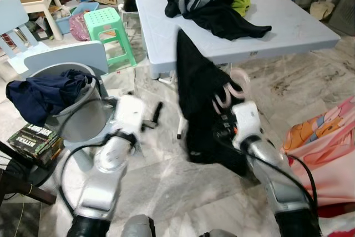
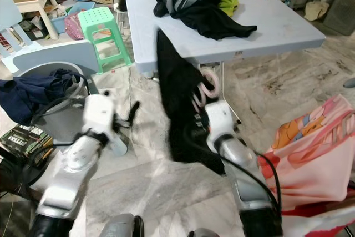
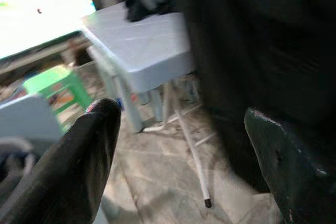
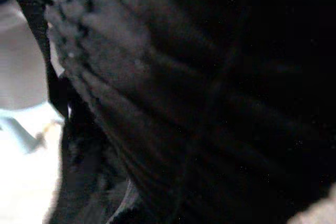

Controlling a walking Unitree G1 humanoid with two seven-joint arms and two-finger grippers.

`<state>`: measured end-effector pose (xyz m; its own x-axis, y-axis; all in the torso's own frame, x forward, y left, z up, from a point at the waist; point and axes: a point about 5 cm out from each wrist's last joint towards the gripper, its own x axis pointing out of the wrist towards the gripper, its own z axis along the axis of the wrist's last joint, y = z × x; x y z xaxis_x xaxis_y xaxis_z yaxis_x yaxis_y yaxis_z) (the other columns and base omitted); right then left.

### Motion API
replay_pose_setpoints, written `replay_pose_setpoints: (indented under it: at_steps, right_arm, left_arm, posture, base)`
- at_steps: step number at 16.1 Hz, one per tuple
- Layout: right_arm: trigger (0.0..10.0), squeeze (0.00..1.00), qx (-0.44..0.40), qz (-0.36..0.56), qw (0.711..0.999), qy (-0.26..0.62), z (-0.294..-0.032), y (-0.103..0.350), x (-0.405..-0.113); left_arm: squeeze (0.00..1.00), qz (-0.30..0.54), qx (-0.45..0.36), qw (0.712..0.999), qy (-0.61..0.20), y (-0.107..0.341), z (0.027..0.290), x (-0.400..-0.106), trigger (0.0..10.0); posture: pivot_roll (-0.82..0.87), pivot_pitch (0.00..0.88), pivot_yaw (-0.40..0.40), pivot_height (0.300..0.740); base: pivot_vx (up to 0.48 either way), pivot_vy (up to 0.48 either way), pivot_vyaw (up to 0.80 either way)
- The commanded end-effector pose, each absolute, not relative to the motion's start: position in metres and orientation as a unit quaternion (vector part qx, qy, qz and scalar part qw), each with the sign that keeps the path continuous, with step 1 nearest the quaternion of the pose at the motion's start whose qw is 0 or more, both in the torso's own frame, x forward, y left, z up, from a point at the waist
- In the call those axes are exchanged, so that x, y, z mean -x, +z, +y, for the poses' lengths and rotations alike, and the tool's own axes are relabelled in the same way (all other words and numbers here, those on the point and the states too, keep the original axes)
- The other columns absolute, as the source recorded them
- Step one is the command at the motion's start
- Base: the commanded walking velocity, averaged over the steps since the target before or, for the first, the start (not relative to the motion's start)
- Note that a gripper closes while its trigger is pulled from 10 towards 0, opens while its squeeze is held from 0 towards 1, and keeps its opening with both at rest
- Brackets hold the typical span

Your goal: Hang hanger

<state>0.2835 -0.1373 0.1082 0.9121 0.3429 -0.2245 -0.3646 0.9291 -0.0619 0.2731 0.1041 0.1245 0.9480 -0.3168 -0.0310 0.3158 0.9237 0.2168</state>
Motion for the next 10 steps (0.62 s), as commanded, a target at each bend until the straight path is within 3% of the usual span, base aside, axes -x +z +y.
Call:
replay_pose_setpoints:
  at_steps: [1, 4, 10]
  right_arm:
    - [10.0, 0.0, 0.039, 0.059, 0.975, 0.21, -0.122, 0.134, -0.288]
    - [10.0, 0.0, -0.001, 0.046, 0.964, 0.262, -0.103, 0.155, -0.286]
    - [10.0, 0.0, -0.034, 0.077, 0.918, 0.388, -0.093, 0.171, -0.258]
  left_arm:
    - [0.0, -0.008, -0.123, 0.975, -0.187, 0.125, 0.095, -0.275, 10.0]
    - [0.0, -0.026, -0.151, 0.96, -0.236, 0.126, 0.077, -0.276, 10.0]
    - [0.0, -0.038, -0.169, 0.959, -0.225, 0.127, 0.081, -0.284, 10.0]
  posture:
    - [0.02, 0.062, 0.018, 0.74]
    - [0.0, 0.067, 0.022, 0.74]
    - [-0.01, 0.075, 0.014, 0.74]
  base:
    - [0.0, 0.0, 0.0]
    - [0.0, 0.0, 0.0]
    - [0.0, 0.0, 0.0]
